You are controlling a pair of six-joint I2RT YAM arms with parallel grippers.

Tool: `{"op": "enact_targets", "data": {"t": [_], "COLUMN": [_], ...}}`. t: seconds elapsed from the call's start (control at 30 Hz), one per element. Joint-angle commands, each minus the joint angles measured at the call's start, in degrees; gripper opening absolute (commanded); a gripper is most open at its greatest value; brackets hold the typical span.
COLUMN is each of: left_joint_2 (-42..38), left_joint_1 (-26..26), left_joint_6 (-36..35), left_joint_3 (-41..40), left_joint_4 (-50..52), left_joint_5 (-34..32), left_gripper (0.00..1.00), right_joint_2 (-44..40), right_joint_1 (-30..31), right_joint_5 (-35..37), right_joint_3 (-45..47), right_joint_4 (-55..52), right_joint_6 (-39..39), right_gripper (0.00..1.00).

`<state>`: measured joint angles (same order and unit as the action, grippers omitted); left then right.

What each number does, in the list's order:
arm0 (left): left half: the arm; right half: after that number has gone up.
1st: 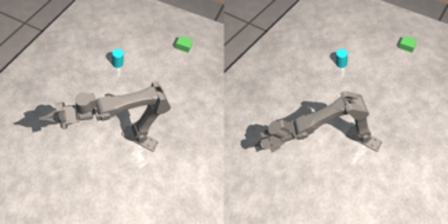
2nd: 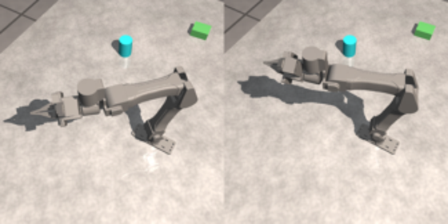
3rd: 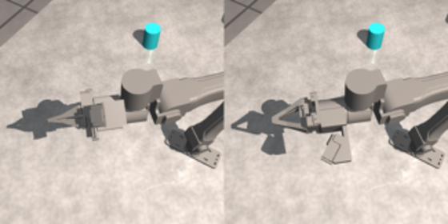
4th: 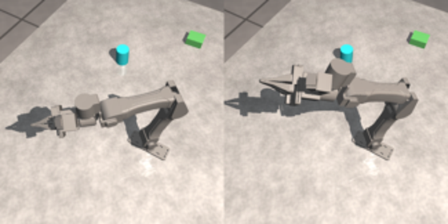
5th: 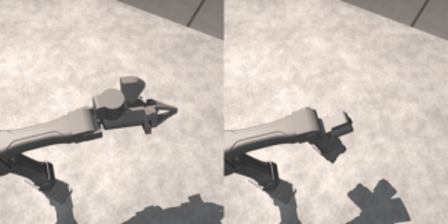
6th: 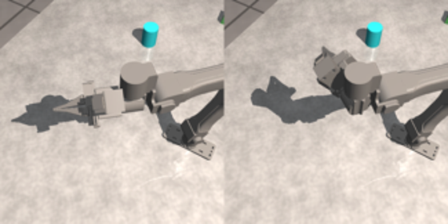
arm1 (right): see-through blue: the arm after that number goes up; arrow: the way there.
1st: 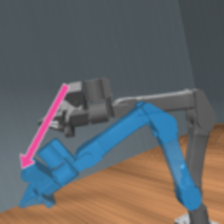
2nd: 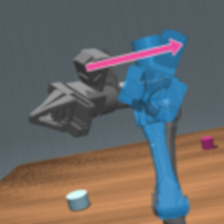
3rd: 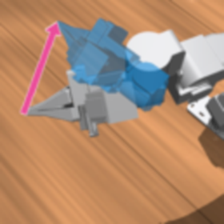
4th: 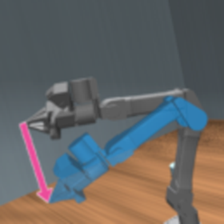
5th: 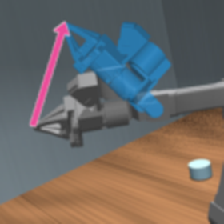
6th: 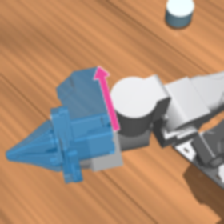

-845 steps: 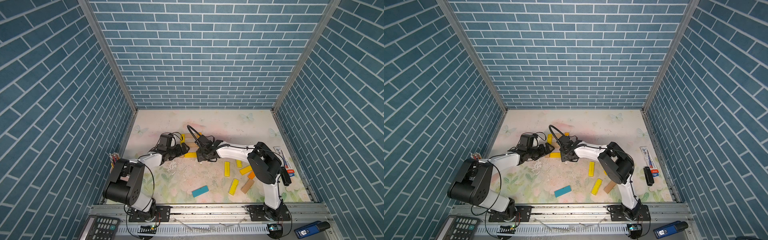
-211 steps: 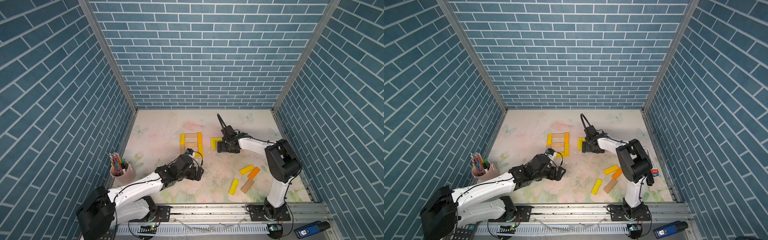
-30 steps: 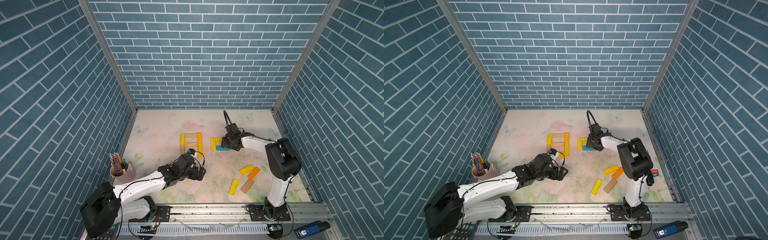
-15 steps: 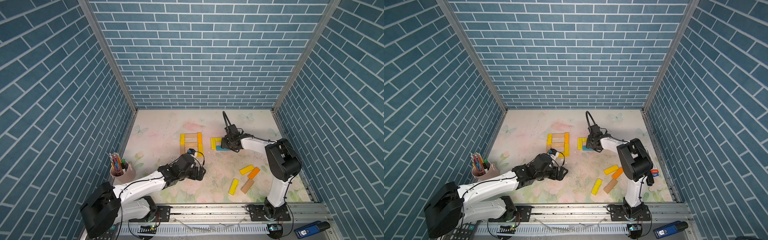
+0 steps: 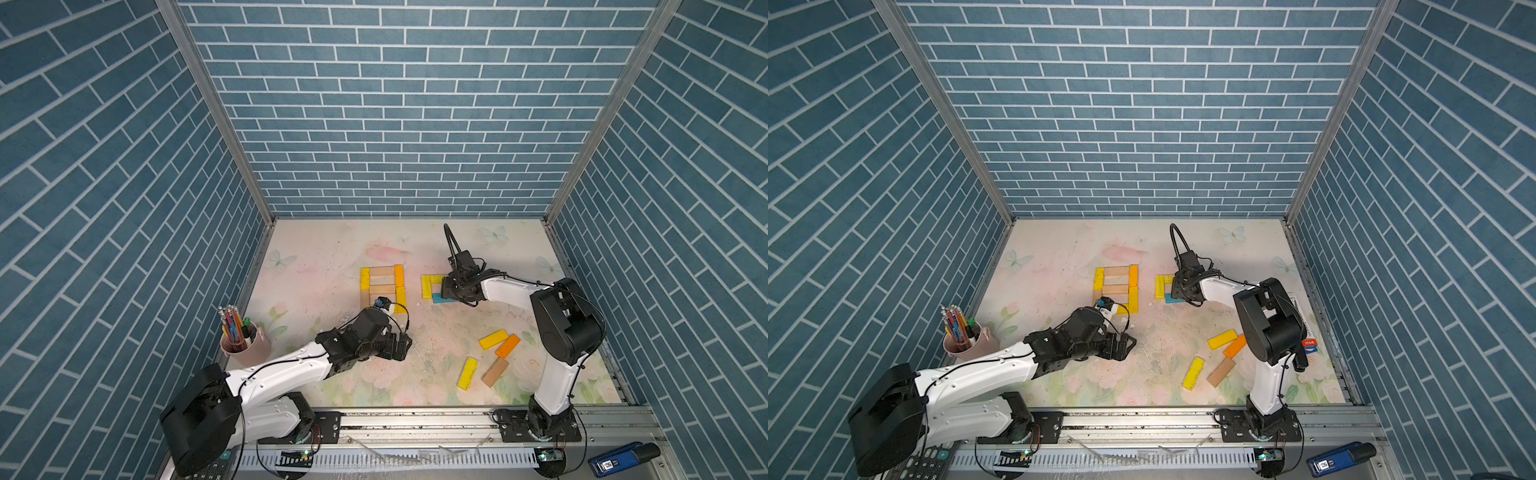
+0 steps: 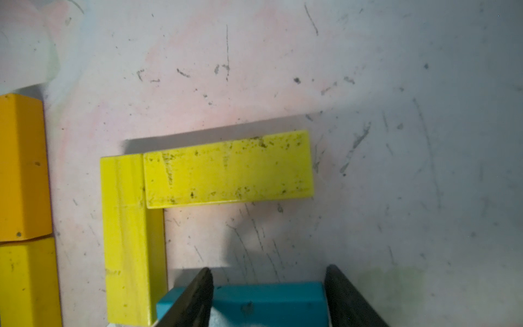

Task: Assemble the number 8 with building blocks
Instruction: Assemble the building block at the center of the board.

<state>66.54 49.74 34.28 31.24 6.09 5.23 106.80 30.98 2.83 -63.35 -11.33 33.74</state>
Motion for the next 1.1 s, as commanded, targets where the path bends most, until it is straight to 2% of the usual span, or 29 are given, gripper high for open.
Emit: {"op": "enact_targets", "data": {"t": [0.0, 0.27, 0.73, 0.9, 1.07], "left_joint_2": [-0.1, -0.5, -0.7, -1.6, -3.4], "left_joint_1": [-0.3, -0.3, -0.3, -0.3, -0.3], "left_joint_6": [0.2, 0.2, 0.6, 0.5, 0.4], "left_joint_3": [0.4, 0.1, -0.6, -0.5, -1.1], "left_joint_4": [0.0, 0.2, -0.7, 0.0, -0.1], "left_joint_5": [-0.1, -0.1, 0.2, 0.0, -0.1], "left_gripper": [1.0, 0.99, 0.99, 1.0, 1.0], "right_joint_2": [-0.4, -2.7, -9.8, -13.1, -15.8], "right_joint_1": [0.5, 0.1, -1.4, -1.6, -1.7], "right_joint_5": [0.0, 2.3, -4.0, -4.6, -6.7], "right_joint_3": [1.7, 3.4, 10.8, 13.3, 14.7], "right_joint_4": [-3.7, -3.6, 6.2, 6.7, 2.5], "right_joint_6": [3.8, 12.9, 13.1, 7.9, -1.4], "right_gripper": [0.64, 0.67, 0.68, 0.68, 0.68]}}
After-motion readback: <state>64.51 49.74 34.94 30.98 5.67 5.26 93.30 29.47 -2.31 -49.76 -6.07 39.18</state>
